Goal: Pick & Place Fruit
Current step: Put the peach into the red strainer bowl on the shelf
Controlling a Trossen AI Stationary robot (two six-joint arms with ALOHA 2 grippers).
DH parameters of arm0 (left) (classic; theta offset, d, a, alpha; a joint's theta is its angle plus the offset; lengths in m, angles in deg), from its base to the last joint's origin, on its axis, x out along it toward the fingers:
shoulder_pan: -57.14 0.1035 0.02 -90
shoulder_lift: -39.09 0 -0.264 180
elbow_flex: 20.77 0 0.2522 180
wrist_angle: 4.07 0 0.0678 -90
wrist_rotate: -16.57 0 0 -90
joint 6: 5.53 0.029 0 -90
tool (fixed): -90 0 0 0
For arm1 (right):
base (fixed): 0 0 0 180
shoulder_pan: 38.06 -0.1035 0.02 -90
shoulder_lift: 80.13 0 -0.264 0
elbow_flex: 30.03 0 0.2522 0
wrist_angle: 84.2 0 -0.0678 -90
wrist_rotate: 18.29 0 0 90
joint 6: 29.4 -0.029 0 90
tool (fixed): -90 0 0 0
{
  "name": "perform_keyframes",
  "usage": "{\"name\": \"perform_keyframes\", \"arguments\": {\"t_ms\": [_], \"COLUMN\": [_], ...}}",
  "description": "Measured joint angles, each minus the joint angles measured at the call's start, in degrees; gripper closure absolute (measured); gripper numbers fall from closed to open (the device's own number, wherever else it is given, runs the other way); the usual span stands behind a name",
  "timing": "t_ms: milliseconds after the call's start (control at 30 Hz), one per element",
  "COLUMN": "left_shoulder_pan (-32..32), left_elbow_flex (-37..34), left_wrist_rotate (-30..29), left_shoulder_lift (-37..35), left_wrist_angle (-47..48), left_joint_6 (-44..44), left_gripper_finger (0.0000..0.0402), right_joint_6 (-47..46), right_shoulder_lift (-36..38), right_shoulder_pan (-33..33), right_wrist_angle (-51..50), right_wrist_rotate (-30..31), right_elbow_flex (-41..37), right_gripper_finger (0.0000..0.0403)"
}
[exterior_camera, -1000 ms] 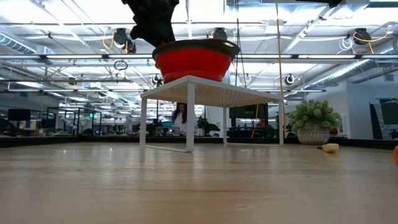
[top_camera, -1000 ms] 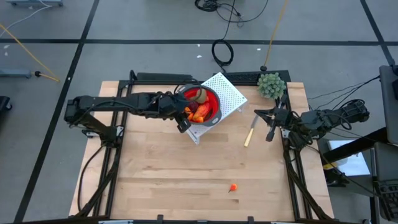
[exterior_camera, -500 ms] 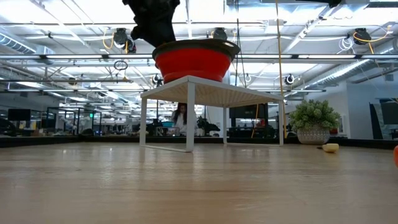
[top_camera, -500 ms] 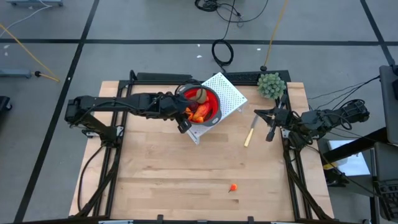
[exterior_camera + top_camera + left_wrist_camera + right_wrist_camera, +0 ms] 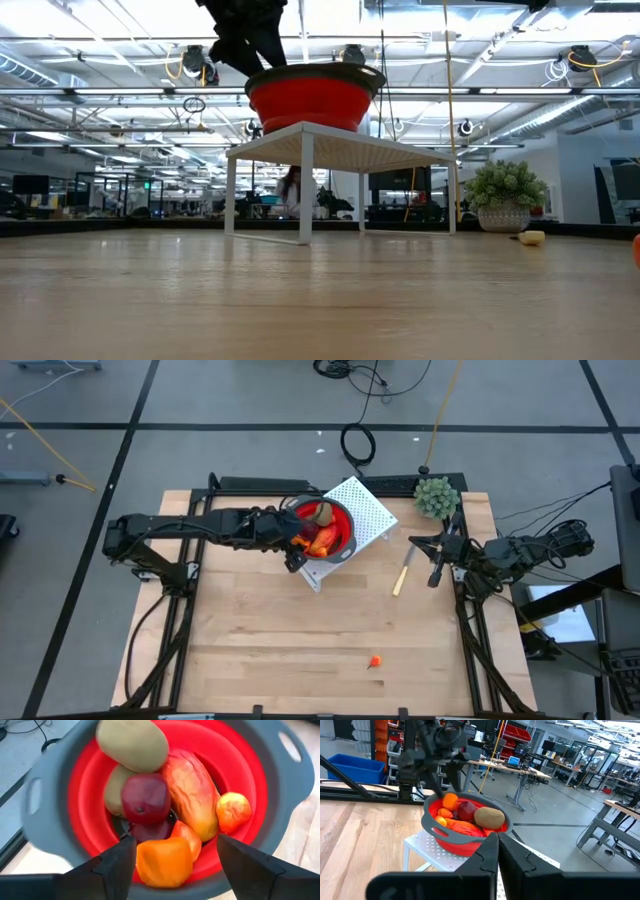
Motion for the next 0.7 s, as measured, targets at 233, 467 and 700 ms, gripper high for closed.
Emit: {"name": "perform_keyframes", "arguments": {"t_ms": [233, 467, 700], "left_shoulder_pan": [-0.09, -4.31, -12.35], "left_elbow_flex": [0.02, 0.09, 0.09], "left_wrist_rotate": [-0.04, -1.95, -10.62], "left_shoulder_lift": [-6.23, -11.35, -12.11], "left_wrist_angle": [-0.14, -0.53, -0.36], "left_joint_6": [-5.13, -9.75, -11.10], "left_gripper_finger": [0.0131, 0.0162, 0.0215], "right_joint_6": [0.01, 3.25, 3.45], "right_shoulder_lift": [-0.02, -0.32, -1.88], "right_shoulder_pan": [0.00, -0.02, -0.02], "right_wrist_angle": [0.15, 0.17, 0.17], "right_wrist_rotate": [-0.95, -13.13, -22.79], "right_elbow_flex": [0.00, 0.00, 0.00], "right_gripper_finger": [0.0402, 0.0402, 0.0402]}}
